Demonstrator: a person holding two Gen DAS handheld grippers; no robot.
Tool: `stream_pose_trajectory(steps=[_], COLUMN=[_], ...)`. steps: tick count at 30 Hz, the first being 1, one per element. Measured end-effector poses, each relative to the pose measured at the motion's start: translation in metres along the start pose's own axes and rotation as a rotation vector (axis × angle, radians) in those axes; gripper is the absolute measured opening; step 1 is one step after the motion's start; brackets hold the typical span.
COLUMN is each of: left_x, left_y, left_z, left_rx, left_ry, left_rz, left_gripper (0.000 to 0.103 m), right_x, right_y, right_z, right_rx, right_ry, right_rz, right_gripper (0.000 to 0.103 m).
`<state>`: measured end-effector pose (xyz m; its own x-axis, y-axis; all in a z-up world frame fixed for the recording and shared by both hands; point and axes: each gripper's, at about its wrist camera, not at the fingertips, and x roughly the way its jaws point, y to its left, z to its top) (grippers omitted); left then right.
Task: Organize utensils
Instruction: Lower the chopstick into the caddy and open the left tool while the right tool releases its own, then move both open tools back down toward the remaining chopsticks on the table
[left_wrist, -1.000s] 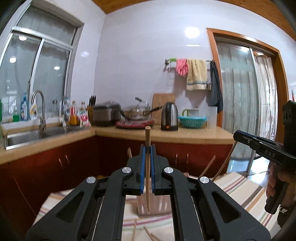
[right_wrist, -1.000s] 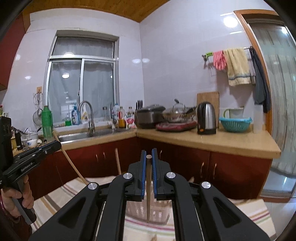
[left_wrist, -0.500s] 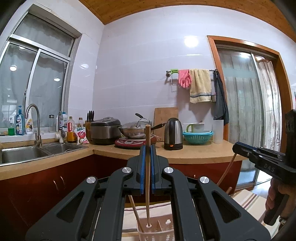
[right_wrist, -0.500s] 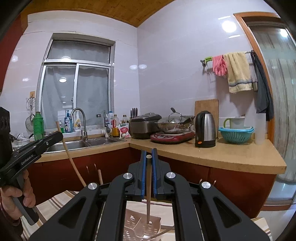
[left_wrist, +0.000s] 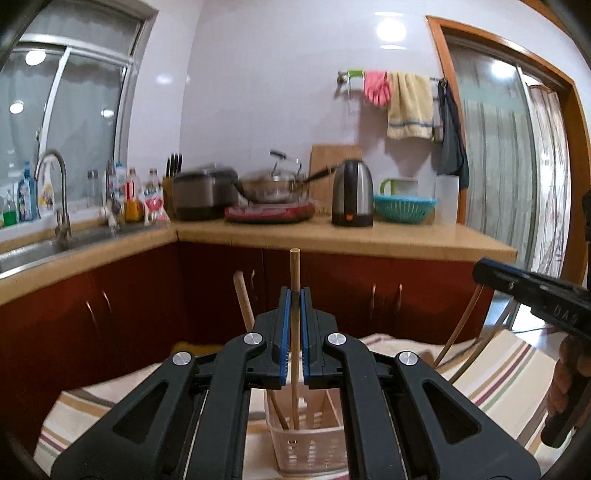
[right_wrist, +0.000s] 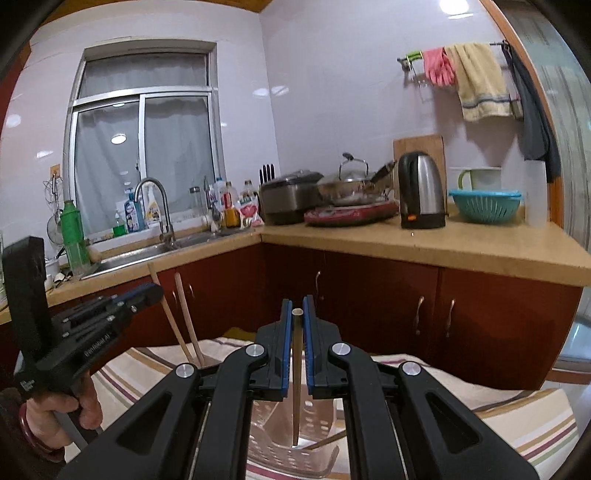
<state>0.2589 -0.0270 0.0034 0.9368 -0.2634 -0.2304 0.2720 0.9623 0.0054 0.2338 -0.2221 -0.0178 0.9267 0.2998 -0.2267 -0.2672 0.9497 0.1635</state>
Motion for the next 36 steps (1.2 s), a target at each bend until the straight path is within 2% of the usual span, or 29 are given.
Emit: stream_pose_trajectory(steps=[2,4,6,7,8,9,15,18,26,36], left_x=[0.004,0.005,0.005,0.004,0.003,0.0,-0.017,-0.032,-0.083,-0.139], left_y=[0.003,0.006,0.008,0.01,0.01,0.013,0.02,0.021,0.013,-0.007], left_z=[-0.005,-0.01,-0.012,-0.013,-0.013,-0.014,-0.013,-0.014,-0.038,-0.102], left_rx=[-0.011,-0.026,-0.033,-0.041,-0.048,-0.059,-0.08,-0.081,-0.08,-0.102], left_ry=[0.021,0.034,0.041,0.042,0.041,0.037,0.034,0.023,0.035,0.099], left_rz=[0.002,0.004,0.011,0.017,0.017,0.017,0.046,0.065,0.105,0.147], left_gripper=[0.006,0.011,0.032,0.039,0.05,0.054,0.071,0.077,0.08,0.08], right_x=[0.002,0.002,0.001,-0.001,-0.001,-0.003,-0.021,-0.036,-0.078,-0.132], right_y=[-0.002,-0.004,-0.005,-0.005,-0.006,-0.007,-0.006,-0.004,-0.001,-0.002], right_z=[-0.003,-0.003,-0.003,-0.003,-0.002,-0.002,0.004,0.003,-0.024,-0.106], right_rx=[0.006,0.012,0.018,0.019,0.02,0.022,0.017,0.01,0.017,0.036], right_ry=[0.008,0.015,0.017,0.014,0.012,0.007,-0.024,-0.034,-0.008,0.08], right_rz=[-0.008,-0.012,-0.016,-0.022,-0.026,-0.033,-0.058,-0.071,-0.089,-0.137], right_gripper=[0.007,0.007,0.009,0.012,0.023,0.032,0.047,0.051,0.052,0.052])
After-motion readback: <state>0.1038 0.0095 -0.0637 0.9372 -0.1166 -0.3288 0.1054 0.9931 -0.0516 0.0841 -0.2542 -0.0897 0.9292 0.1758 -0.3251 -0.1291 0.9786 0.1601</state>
